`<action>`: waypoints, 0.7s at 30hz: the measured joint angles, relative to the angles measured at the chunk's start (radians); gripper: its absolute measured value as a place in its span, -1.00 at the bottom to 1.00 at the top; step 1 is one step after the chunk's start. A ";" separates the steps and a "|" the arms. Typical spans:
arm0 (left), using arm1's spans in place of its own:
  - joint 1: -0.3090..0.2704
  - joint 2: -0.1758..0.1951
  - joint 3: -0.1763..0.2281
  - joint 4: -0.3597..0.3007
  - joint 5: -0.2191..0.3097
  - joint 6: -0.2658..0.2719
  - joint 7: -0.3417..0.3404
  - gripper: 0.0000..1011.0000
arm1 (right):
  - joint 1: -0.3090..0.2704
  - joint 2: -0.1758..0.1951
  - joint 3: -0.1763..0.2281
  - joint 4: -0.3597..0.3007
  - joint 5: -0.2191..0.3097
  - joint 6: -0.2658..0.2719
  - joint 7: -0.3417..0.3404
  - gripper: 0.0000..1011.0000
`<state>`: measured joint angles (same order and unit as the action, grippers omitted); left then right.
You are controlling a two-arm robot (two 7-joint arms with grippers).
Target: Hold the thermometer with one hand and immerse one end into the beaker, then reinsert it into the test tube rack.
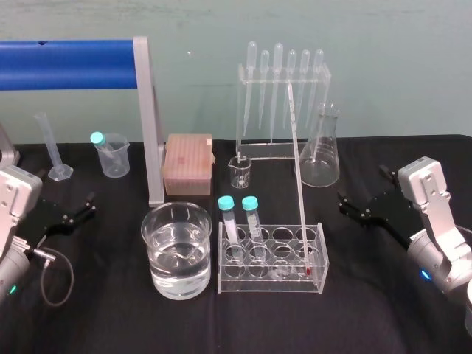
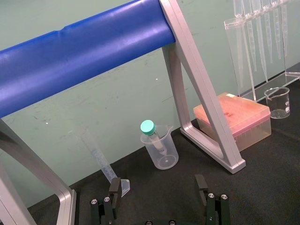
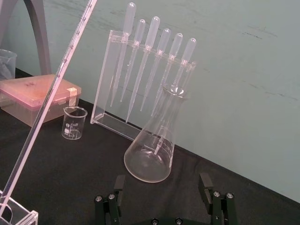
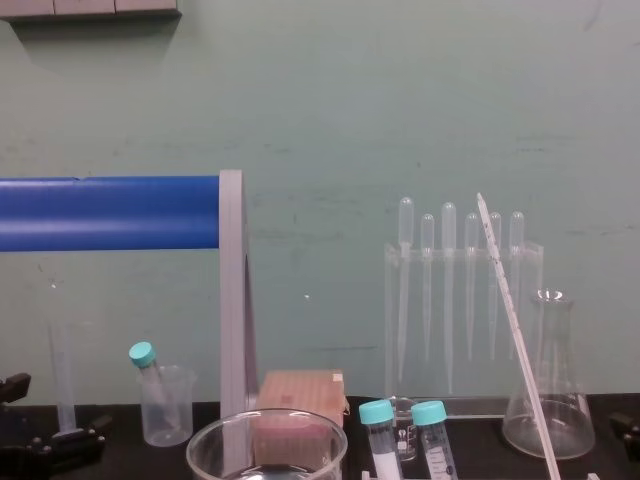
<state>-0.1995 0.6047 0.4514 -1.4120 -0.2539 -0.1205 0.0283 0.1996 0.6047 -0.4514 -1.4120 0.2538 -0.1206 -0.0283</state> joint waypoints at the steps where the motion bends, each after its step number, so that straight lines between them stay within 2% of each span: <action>1: 0.000 0.000 0.000 0.000 0.000 0.000 0.000 0.99 | 0.000 0.000 0.000 0.000 0.000 0.000 0.000 0.98; 21: 0.000 0.000 0.000 0.000 0.000 0.000 0.000 0.99 | 0.000 0.000 0.000 0.000 0.000 0.000 0.000 0.98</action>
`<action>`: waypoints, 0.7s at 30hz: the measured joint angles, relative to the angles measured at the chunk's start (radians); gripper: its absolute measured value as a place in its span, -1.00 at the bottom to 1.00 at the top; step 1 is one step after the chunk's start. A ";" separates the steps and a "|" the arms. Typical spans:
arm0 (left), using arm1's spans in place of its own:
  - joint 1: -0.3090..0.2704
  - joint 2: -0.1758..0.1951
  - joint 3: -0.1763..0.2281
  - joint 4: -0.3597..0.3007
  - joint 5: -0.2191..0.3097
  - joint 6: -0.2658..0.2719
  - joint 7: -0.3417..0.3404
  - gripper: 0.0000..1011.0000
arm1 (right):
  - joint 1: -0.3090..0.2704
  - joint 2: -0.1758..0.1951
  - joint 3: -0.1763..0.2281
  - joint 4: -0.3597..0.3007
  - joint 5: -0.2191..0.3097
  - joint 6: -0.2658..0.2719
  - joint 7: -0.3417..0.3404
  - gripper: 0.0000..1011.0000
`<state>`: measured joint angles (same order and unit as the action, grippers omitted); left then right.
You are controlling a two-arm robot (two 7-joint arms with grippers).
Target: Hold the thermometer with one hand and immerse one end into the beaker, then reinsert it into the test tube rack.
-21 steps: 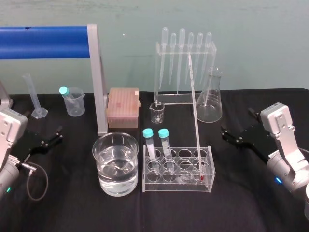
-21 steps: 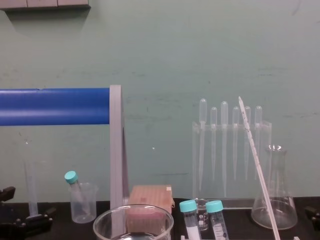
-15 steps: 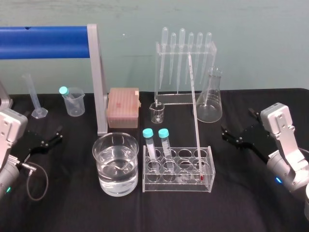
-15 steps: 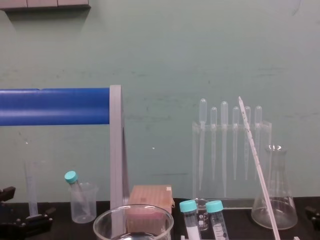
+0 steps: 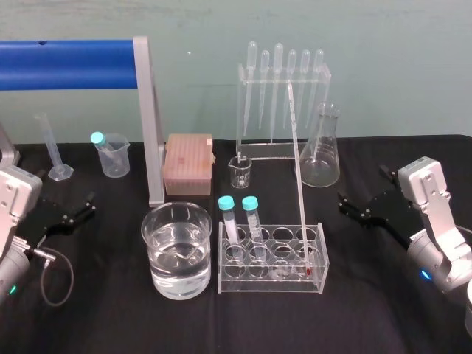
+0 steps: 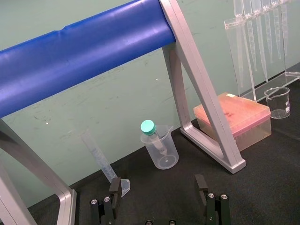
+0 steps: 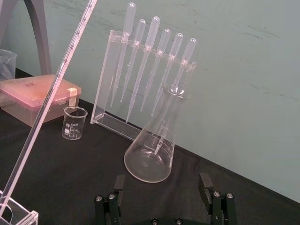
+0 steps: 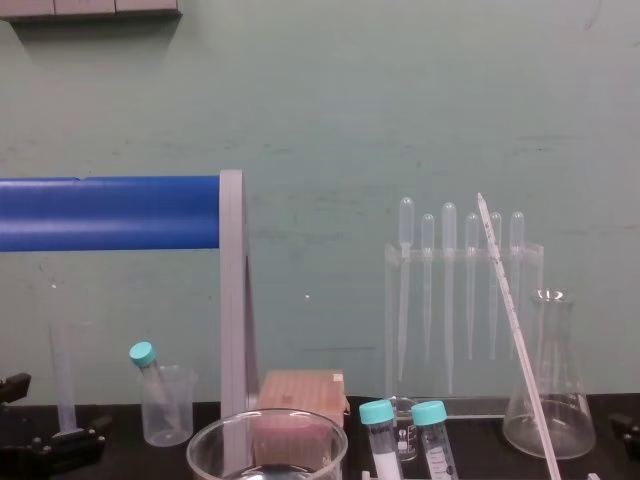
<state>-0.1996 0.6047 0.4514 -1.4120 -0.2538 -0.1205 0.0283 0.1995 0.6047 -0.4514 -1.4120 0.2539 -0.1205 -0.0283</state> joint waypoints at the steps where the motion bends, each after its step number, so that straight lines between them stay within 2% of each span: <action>1: 0.000 0.000 0.000 0.000 0.000 0.000 0.000 0.99 | 0.000 0.000 0.000 0.000 0.000 0.000 0.000 0.98; 21: 0.000 0.000 0.000 0.000 0.000 0.000 0.000 0.99 | 0.000 0.000 0.000 0.000 0.000 0.000 0.000 0.98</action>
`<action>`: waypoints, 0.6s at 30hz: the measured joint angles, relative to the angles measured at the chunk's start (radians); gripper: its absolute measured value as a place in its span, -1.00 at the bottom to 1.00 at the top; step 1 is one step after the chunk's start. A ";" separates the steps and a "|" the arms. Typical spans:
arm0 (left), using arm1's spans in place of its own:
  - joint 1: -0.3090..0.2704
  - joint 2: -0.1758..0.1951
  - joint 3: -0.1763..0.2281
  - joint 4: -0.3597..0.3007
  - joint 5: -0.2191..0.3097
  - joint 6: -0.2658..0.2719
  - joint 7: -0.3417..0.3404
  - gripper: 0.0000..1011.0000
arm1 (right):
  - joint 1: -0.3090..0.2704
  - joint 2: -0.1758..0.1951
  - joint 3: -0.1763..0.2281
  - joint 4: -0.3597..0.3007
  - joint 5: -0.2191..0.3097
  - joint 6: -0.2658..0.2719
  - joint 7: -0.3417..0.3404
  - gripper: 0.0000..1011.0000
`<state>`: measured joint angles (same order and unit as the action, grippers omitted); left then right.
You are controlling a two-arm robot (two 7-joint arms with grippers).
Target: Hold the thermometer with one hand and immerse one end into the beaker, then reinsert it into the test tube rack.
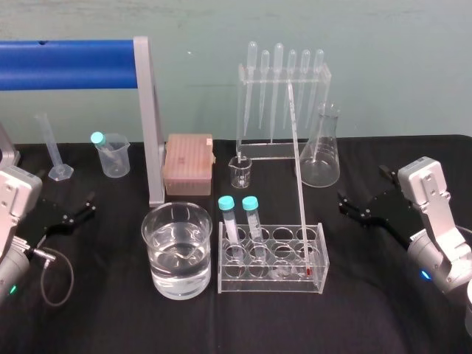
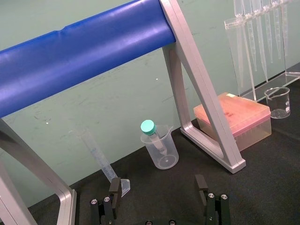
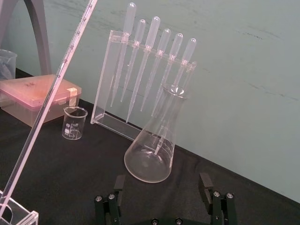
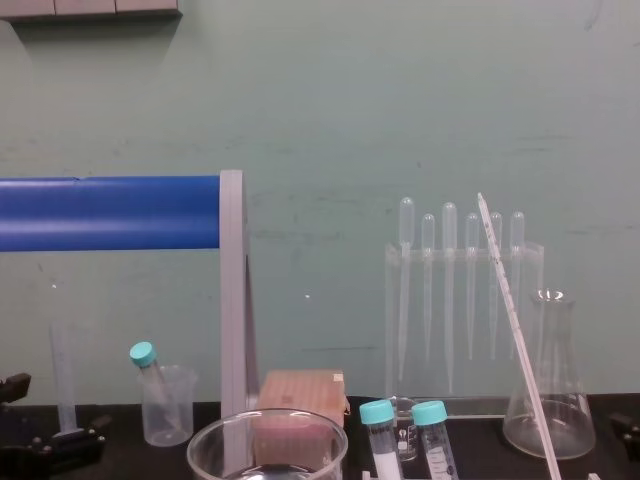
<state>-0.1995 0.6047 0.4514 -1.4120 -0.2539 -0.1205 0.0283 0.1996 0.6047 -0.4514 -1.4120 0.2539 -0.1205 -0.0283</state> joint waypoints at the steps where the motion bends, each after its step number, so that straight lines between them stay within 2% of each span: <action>1: 0.000 0.000 0.000 0.000 0.000 0.000 0.000 0.99 | 0.000 0.000 0.000 0.000 0.000 0.000 0.000 0.98; 12: 0.000 0.000 0.000 0.000 0.000 0.000 0.000 0.99 | -0.004 -0.003 0.010 -0.004 0.002 0.004 0.000 0.98; 15: 0.000 0.000 0.000 0.000 0.000 0.000 0.000 0.99 | -0.017 -0.011 0.044 -0.023 0.041 0.007 0.005 0.98; 16: 0.000 0.000 0.000 0.000 0.000 0.000 0.000 0.99 | -0.026 -0.016 0.066 -0.036 0.069 0.007 0.012 0.98; 17: 0.000 0.000 0.000 0.000 0.000 0.000 0.000 0.99 | -0.026 -0.016 0.066 -0.036 0.069 0.007 0.012 0.98; 18: 0.000 0.000 0.000 0.000 0.000 0.000 0.000 0.99 | -0.036 -0.022 0.091 -0.053 0.106 0.006 0.020 0.98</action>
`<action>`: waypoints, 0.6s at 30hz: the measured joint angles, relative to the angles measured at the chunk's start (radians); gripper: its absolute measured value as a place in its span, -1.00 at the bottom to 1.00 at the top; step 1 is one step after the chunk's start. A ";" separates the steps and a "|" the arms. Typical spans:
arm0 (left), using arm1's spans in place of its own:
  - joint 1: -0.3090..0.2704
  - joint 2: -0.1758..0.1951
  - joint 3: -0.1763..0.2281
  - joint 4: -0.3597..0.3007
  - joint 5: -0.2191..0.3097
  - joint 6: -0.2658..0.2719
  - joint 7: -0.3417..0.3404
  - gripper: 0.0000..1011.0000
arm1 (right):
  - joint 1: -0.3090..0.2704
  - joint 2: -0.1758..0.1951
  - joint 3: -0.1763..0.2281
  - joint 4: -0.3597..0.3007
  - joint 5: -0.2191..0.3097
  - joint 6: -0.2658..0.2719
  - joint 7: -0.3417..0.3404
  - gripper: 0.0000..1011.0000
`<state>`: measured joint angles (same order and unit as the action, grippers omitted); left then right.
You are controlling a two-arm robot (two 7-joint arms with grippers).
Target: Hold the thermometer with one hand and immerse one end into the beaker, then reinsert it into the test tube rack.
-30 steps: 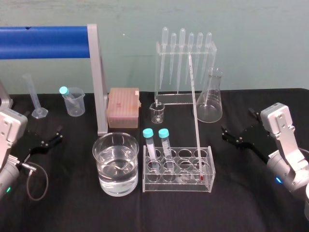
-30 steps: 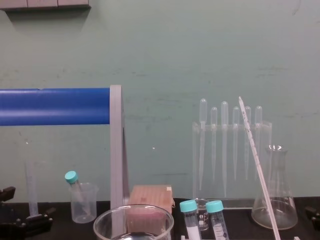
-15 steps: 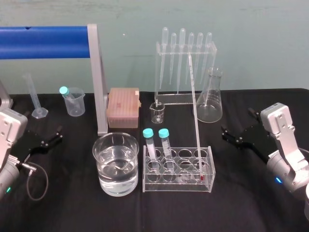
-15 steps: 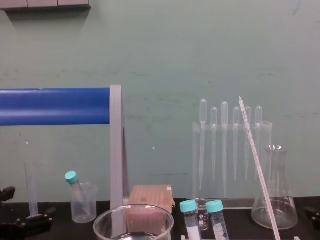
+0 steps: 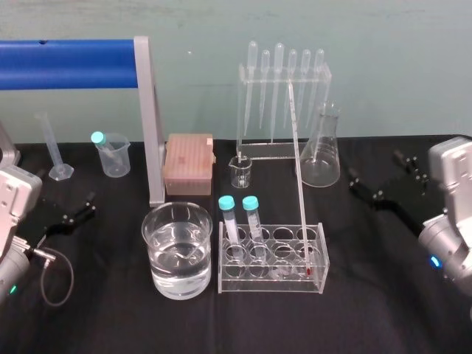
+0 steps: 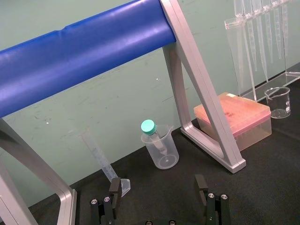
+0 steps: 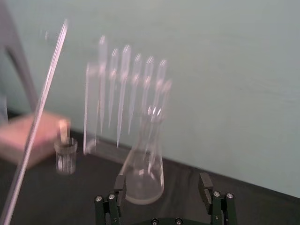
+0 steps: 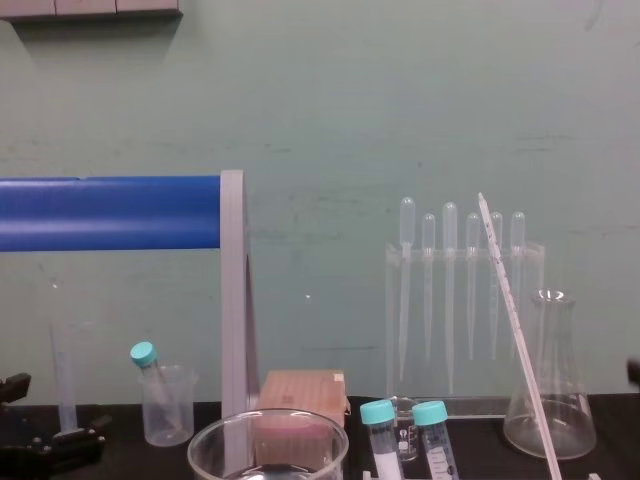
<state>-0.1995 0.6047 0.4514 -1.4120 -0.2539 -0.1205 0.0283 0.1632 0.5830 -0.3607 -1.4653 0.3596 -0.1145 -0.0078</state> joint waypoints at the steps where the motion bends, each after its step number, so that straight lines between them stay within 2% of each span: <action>1: 0.000 0.000 0.000 0.000 0.000 0.000 0.000 0.99 | -0.004 -0.002 0.010 -0.008 0.015 -0.001 0.003 0.98; 7: 0.000 0.000 0.000 0.000 0.000 0.000 0.000 0.99 | -0.055 -0.028 0.120 -0.118 0.174 -0.019 0.056 0.98; 11: 0.000 0.000 0.000 0.000 0.000 0.000 0.000 0.99 | -0.065 -0.042 0.154 -0.163 0.240 -0.021 0.093 0.98; 13: 0.000 0.000 0.000 0.000 0.000 0.000 0.000 0.99 | -0.062 -0.055 0.169 -0.188 0.289 -0.015 0.137 0.98; 18: 0.000 0.000 0.000 0.000 0.000 0.000 0.000 0.99 | -0.036 -0.075 0.170 -0.196 0.342 0.019 0.197 0.98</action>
<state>-0.1995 0.6047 0.4514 -1.4120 -0.2539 -0.1205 0.0283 0.1267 0.5077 -0.1905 -1.6614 0.7021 -0.0958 0.1895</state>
